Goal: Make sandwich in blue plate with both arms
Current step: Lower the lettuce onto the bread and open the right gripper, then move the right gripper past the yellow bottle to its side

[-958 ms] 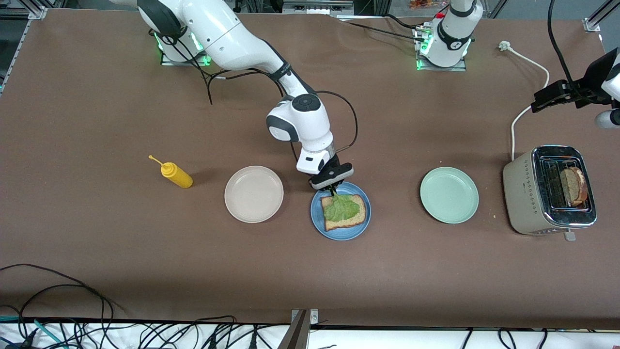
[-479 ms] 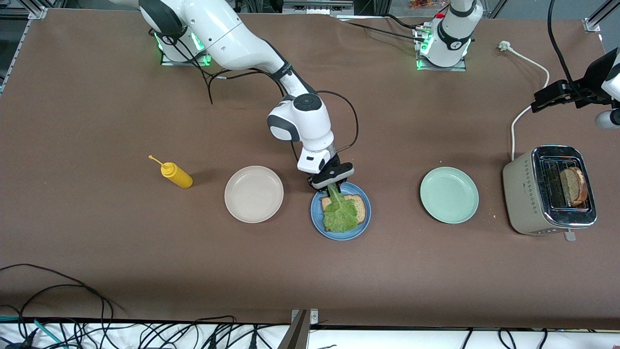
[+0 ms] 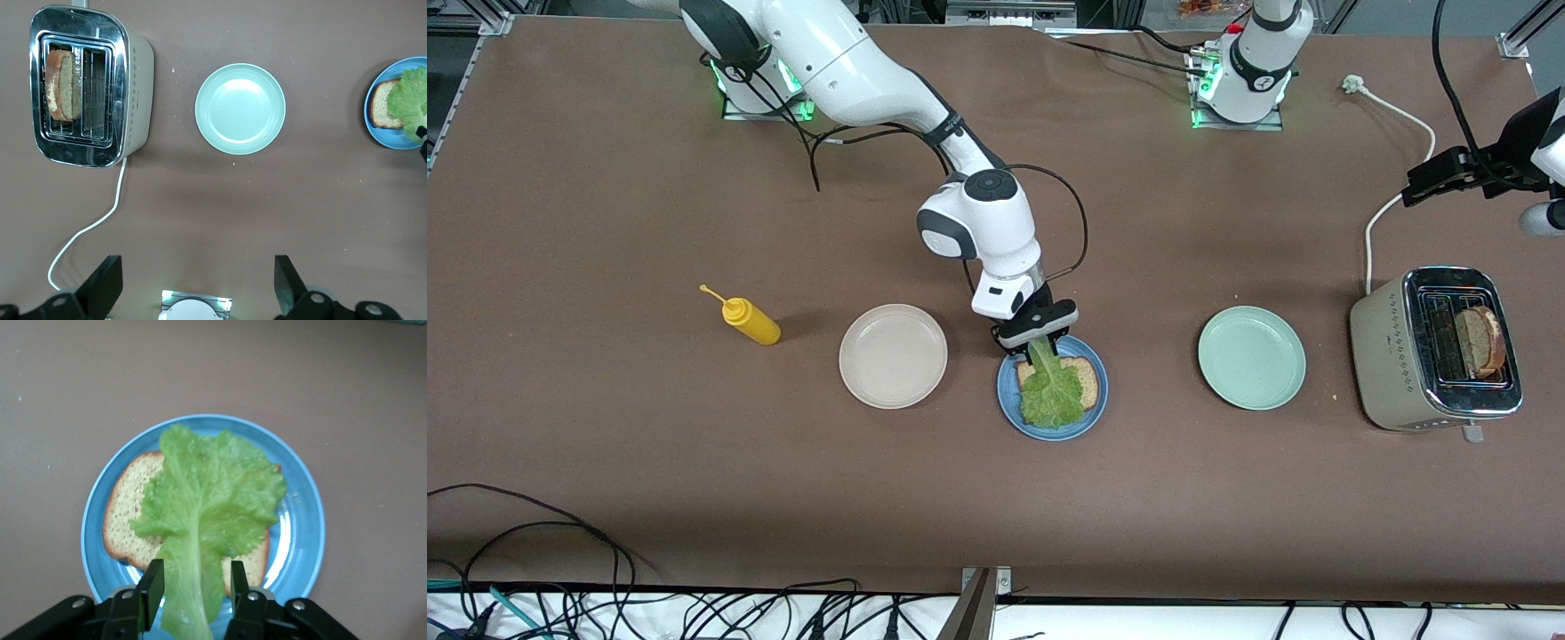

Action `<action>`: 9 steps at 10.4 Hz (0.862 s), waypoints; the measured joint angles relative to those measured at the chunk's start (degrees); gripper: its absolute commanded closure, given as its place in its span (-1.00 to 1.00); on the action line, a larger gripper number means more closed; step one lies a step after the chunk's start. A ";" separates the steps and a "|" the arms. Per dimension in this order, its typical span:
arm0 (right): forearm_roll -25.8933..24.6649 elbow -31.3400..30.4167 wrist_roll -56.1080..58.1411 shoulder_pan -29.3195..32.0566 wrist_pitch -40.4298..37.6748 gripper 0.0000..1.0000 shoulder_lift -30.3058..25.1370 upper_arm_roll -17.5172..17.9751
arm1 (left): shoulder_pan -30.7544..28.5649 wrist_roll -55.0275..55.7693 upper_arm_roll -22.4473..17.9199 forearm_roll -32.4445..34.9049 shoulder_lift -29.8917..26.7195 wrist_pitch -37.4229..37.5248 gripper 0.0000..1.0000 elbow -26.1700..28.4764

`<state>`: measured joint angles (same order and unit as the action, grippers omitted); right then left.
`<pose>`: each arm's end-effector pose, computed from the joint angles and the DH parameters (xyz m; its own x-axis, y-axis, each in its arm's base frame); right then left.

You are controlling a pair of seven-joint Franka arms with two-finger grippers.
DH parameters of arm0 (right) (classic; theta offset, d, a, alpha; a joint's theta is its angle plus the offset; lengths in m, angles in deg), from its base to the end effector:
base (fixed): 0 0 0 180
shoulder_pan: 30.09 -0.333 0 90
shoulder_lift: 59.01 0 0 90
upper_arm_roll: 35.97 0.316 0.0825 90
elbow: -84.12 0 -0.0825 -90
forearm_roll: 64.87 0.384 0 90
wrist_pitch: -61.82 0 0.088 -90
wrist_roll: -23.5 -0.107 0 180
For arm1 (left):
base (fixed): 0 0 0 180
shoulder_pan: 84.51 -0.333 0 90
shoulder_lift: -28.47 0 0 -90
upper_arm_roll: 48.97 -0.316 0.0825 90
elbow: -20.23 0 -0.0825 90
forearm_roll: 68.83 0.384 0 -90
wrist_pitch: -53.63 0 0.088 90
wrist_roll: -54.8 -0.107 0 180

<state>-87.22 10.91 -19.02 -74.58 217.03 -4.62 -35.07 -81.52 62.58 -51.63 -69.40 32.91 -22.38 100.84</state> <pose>0.5449 0.5660 0.2251 0.8175 0.2846 0.5006 0.3640 -0.9290 -0.0664 0.5522 -0.0056 0.6375 0.9794 0.1278 -0.1564 0.1270 -0.9918 -0.0150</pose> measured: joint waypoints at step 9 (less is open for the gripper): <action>16.61 0.30 14.53 6.57 -38.82 -0.49 -22.69 -0.99 | 0.01 0.00 -0.02 0.00 0.00 0.00 -1.00 0.00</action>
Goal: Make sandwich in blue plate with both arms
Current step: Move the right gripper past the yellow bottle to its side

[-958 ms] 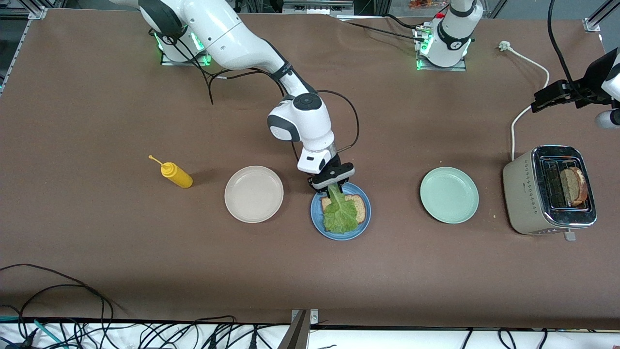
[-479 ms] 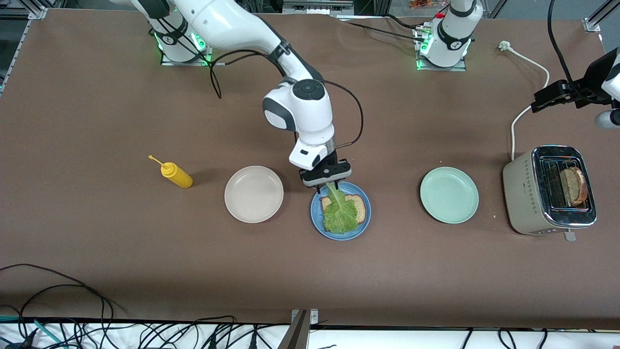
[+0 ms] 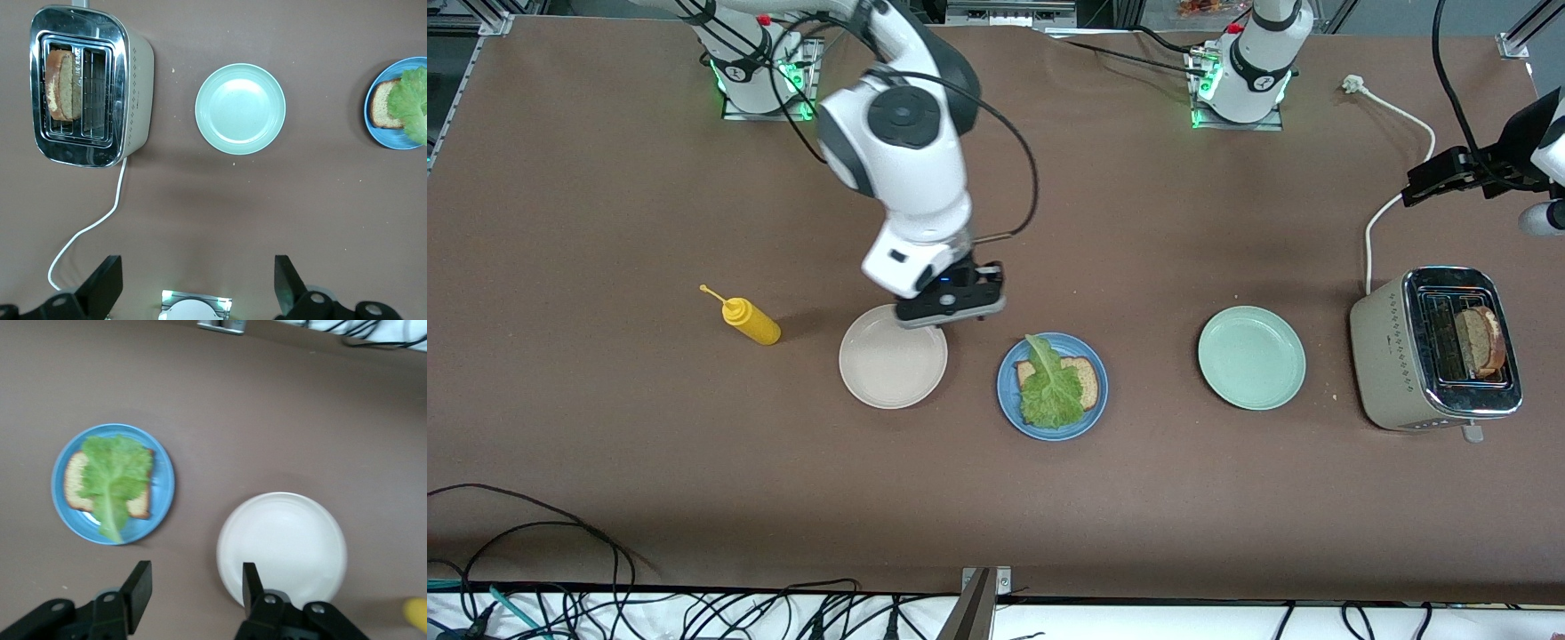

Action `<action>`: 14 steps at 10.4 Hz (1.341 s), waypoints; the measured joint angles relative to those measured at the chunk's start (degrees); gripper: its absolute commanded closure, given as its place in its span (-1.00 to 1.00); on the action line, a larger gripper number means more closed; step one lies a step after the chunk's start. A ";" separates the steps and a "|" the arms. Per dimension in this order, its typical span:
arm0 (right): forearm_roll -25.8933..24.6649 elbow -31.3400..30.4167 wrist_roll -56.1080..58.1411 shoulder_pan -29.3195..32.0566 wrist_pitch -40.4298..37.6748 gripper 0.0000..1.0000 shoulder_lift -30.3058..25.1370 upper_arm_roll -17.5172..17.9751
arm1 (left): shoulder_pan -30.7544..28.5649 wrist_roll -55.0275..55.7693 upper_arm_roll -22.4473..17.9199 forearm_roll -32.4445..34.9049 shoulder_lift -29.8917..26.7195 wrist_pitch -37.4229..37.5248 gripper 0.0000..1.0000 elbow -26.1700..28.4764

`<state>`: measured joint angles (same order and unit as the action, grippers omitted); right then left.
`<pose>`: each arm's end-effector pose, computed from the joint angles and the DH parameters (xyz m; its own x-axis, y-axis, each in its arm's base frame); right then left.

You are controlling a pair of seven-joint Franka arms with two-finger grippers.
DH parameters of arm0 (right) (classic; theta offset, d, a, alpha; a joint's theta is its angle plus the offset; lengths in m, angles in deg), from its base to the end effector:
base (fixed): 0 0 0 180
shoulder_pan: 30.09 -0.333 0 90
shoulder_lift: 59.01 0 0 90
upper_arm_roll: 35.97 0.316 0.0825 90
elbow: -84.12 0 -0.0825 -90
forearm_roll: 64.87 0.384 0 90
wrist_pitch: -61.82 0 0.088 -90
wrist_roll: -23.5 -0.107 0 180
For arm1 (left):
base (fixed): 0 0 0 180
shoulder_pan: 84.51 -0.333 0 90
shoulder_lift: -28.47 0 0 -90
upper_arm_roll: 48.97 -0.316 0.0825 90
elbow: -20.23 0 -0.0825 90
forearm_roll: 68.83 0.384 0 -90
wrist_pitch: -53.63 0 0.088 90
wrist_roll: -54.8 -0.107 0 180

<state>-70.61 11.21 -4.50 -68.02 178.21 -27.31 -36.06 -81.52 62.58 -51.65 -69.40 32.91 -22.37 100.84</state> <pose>0.5851 0.4477 0.4550 0.9539 0.1997 0.2241 0.2068 -0.9783 -0.0086 0.5522 -0.0054 0.6375 0.9793 0.1281 -0.1566 0.1273 -0.9917 -0.0150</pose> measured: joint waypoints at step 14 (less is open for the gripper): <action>28.30 -30.61 73.97 13.89 -6.75 -1.00 -28.05 -21.40 | -0.08 0.00 -0.18 0.00 0.00 0.00 -1.00 -0.02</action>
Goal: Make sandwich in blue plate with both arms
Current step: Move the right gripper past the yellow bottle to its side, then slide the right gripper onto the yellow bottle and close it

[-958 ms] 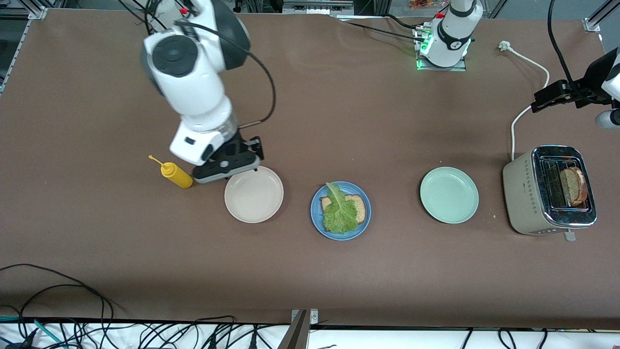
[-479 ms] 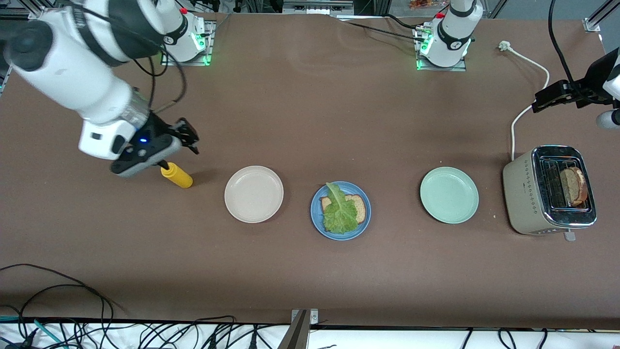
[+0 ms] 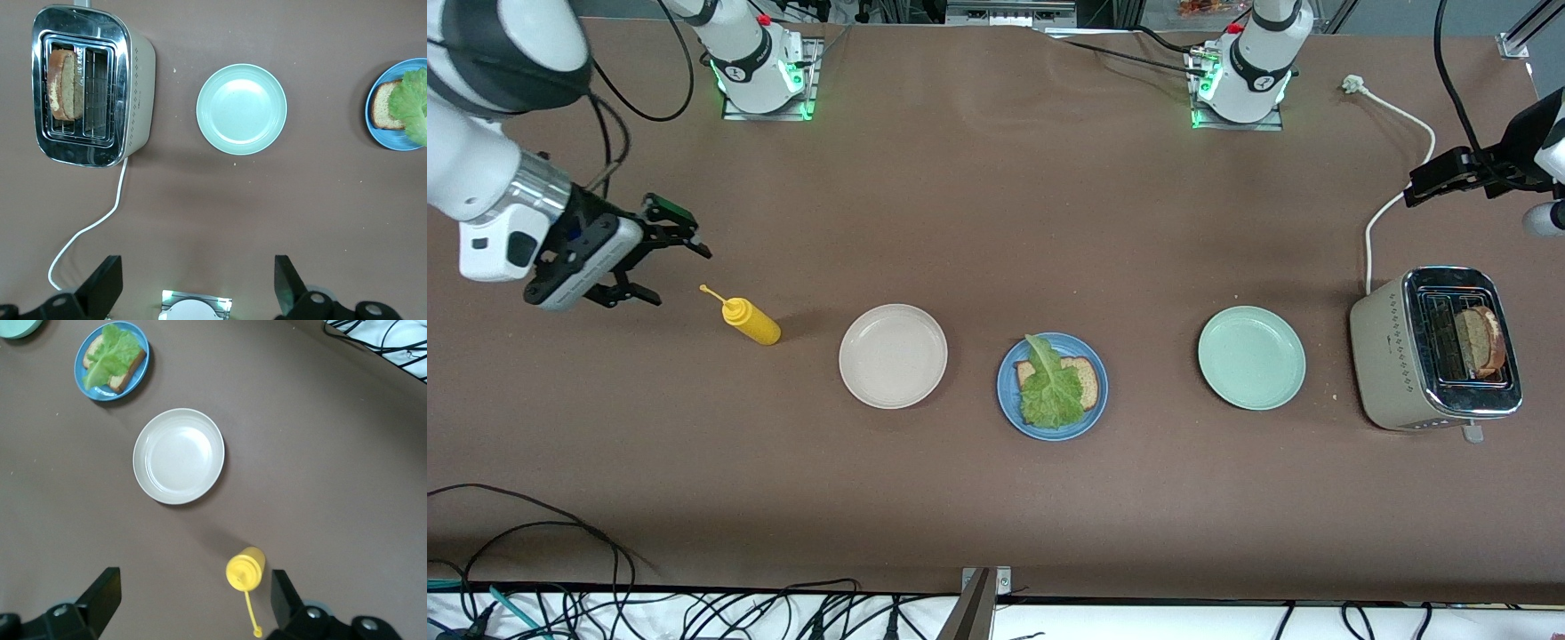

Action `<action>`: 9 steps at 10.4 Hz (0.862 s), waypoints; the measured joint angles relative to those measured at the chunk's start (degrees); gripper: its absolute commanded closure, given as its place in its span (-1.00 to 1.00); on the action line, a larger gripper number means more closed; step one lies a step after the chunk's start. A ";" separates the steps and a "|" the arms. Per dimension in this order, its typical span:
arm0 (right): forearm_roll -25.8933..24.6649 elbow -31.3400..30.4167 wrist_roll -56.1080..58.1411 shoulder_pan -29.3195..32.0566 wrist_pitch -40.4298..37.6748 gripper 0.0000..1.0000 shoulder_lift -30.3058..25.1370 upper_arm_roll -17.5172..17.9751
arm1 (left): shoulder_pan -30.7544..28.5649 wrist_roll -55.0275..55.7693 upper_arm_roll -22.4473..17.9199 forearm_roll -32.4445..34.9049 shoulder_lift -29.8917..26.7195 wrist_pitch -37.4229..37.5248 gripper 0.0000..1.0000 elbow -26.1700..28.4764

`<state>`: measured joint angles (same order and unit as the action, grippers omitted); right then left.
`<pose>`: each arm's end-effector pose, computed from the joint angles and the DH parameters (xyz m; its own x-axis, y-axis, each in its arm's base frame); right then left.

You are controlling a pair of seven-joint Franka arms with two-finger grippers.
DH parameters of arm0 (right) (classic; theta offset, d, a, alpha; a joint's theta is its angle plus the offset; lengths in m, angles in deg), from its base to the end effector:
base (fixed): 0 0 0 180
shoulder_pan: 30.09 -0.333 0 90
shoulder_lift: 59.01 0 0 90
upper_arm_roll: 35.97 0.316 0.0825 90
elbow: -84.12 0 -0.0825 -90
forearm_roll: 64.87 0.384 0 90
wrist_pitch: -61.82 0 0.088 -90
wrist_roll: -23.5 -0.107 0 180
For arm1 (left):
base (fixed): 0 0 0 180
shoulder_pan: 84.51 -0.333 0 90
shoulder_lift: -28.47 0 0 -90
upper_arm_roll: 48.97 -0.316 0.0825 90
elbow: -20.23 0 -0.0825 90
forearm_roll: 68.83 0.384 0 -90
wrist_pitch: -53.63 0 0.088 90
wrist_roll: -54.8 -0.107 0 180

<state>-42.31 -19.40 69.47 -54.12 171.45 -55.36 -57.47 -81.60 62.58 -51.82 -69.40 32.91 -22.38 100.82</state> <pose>0.5850 0.0578 0.5126 0.7425 0.6147 0.2662 0.6677 -0.7107 -0.2216 0.5522 -0.0031 0.6377 0.9788 0.1324 -0.1561 0.1317 -0.9912 -0.0152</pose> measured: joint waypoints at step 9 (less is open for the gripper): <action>32.02 -13.69 59.50 5.35 -2.25 -1.00 9.81 -13.20 | -0.06 0.00 -0.02 0.00 0.00 0.00 -1.00 0.00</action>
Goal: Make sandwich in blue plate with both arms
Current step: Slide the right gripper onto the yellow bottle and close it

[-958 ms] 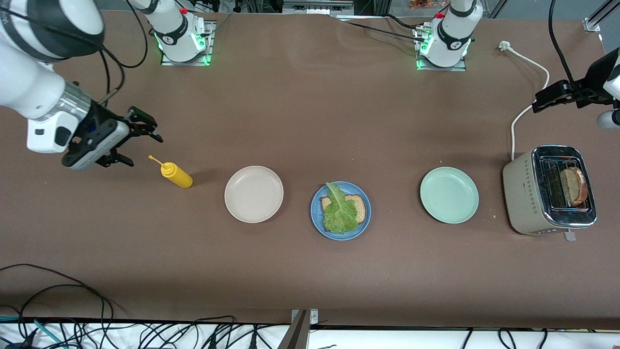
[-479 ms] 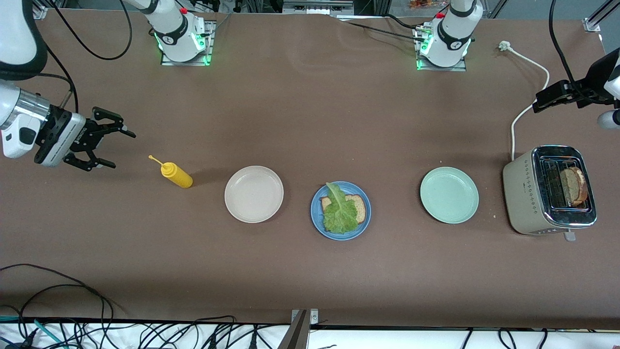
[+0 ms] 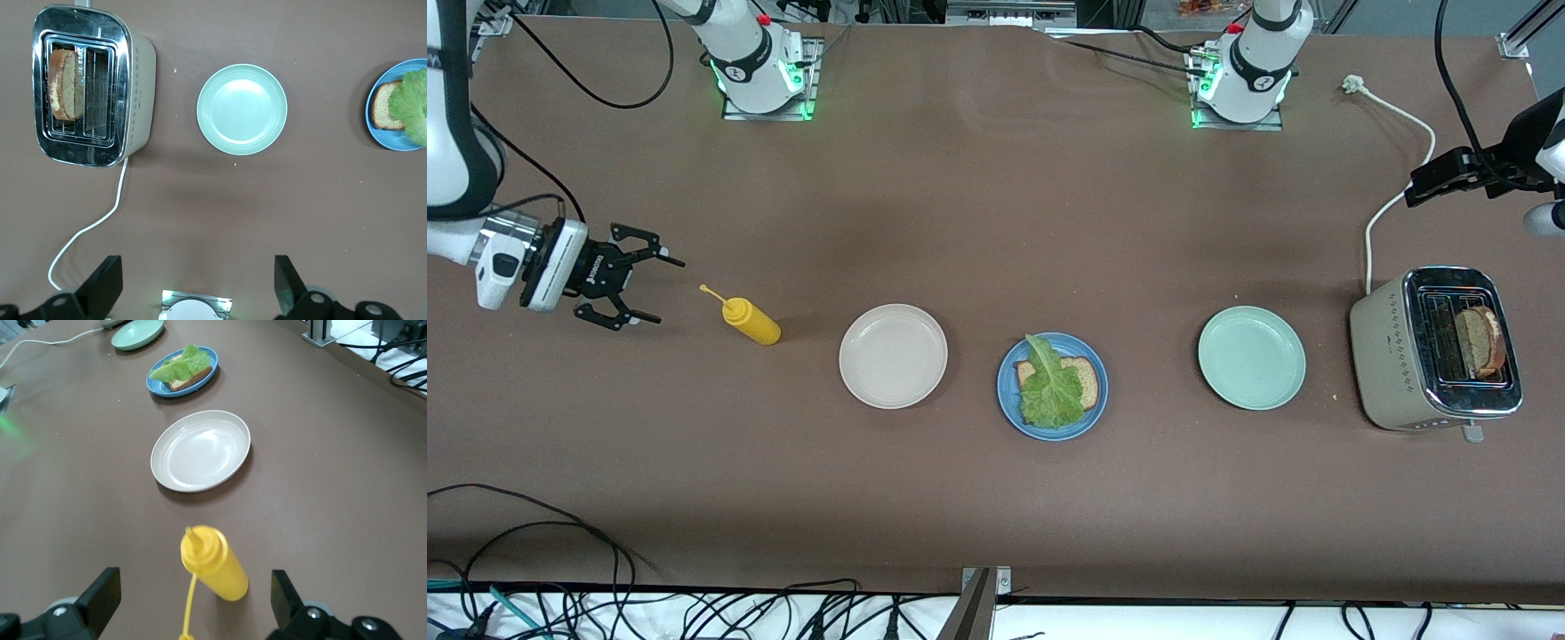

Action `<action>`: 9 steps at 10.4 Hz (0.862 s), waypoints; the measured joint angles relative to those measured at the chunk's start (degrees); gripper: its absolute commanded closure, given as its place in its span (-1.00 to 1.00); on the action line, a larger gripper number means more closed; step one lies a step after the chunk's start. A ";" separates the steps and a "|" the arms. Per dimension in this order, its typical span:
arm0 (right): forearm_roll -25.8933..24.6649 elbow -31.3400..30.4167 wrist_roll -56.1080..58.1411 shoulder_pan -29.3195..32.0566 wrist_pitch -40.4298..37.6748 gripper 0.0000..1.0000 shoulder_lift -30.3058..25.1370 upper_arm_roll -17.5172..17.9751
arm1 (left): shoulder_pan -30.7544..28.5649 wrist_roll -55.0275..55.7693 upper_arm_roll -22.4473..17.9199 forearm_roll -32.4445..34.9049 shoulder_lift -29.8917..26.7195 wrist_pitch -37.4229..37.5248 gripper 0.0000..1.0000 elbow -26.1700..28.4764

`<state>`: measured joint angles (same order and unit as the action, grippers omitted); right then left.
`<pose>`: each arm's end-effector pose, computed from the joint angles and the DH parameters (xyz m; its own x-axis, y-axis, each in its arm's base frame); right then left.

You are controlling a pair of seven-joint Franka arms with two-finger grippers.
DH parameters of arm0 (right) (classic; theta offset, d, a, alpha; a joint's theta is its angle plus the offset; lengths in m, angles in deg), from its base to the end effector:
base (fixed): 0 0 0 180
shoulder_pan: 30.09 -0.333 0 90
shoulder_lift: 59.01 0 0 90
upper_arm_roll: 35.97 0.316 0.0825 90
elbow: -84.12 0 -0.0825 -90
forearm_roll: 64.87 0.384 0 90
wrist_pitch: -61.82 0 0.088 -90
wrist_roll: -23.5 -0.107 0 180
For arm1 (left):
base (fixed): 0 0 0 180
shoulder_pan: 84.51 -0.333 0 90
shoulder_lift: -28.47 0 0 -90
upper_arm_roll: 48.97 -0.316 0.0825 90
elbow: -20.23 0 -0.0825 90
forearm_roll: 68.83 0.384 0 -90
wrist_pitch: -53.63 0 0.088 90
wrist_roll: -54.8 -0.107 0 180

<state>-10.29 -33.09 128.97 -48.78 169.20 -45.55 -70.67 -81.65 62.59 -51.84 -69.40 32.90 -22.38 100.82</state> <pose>0.5549 -0.0860 0.3389 0.4383 0.6223 0.6486 0.8956 -0.3636 -0.2563 0.5522 -0.0024 0.6378 0.9787 0.1338 -0.1559 0.1330 -0.9910 -0.0152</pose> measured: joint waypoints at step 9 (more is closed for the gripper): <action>17.16 3.03 32.05 12.69 -20.64 -1.00 20.50 0.02 | -0.01 0.00 0.01 0.00 0.00 0.00 -1.00 0.00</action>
<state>6.87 -30.06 161.02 -36.08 148.56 -25.05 -70.64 -81.66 62.59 -51.84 -69.40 32.90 -22.38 100.82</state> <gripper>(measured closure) 0.000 0.000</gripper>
